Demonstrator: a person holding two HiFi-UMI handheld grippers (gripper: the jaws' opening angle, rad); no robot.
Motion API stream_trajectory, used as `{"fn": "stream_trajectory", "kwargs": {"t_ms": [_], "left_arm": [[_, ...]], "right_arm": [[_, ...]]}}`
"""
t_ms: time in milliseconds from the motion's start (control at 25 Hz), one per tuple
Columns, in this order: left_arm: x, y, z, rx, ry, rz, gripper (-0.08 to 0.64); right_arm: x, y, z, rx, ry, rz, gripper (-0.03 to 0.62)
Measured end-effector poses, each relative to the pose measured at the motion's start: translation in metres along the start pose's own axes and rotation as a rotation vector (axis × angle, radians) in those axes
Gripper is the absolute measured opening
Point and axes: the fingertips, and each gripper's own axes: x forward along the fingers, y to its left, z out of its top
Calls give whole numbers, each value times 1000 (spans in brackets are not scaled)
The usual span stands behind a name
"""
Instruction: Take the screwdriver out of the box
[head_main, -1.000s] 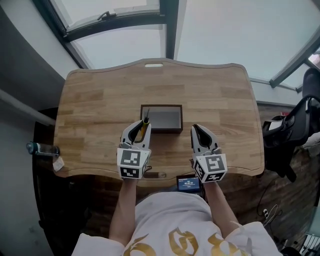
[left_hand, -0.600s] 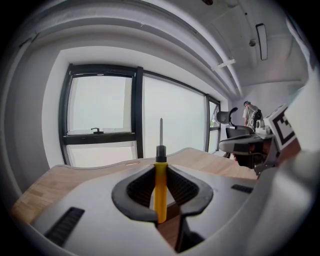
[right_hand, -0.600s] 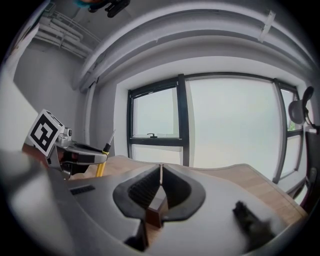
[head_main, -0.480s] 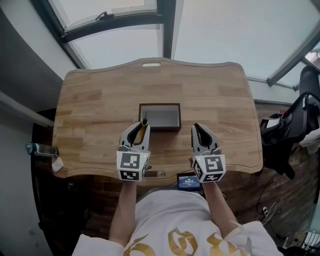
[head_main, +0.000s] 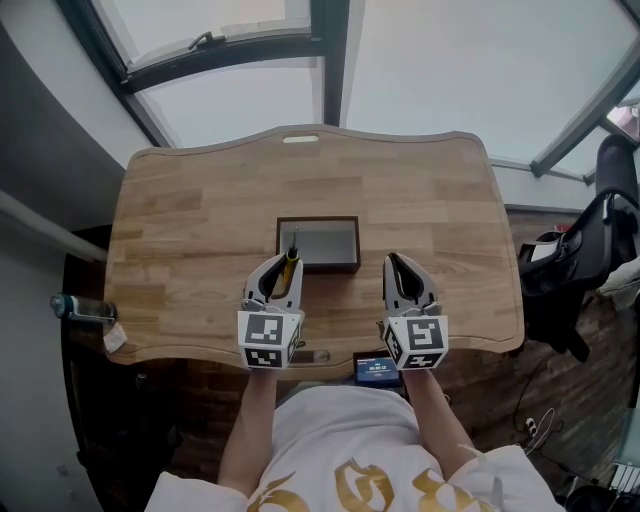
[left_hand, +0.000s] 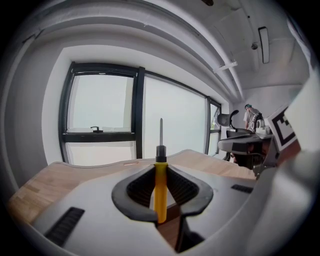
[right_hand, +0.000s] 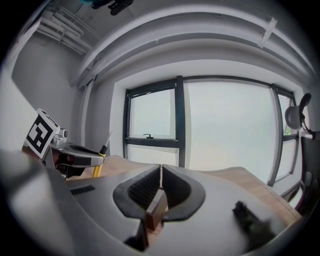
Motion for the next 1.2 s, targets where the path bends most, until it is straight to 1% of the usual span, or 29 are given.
{"fn": "stream_trajectory", "kwargs": {"t_ms": [80,160,320,480,760,920,1200], "left_arm": [[2,-1,0,-1,-2,1,78],[3,3,0,-7,-7,18,78],[5,9,-2,-51,-10,39,78],[6,11,-4,-42,-5,49,78],[9,5,-4,-43,1,19,78],[10,5,-7,-41,7,19,78],[15,3,-6,-39,9,19,78]], "right_arm": [[2,0,1,-1,-1,-2,34],[5,0,2,-3,0,1,34],[8,0,3,-13,1,2,32],[11,3,4,-28,0,1,32],[8,0,-1,-16,10,-13,32],[8,-3,-9,-15,22,-18,32],[11,-5,-7,-15,18,-10,32]]}}
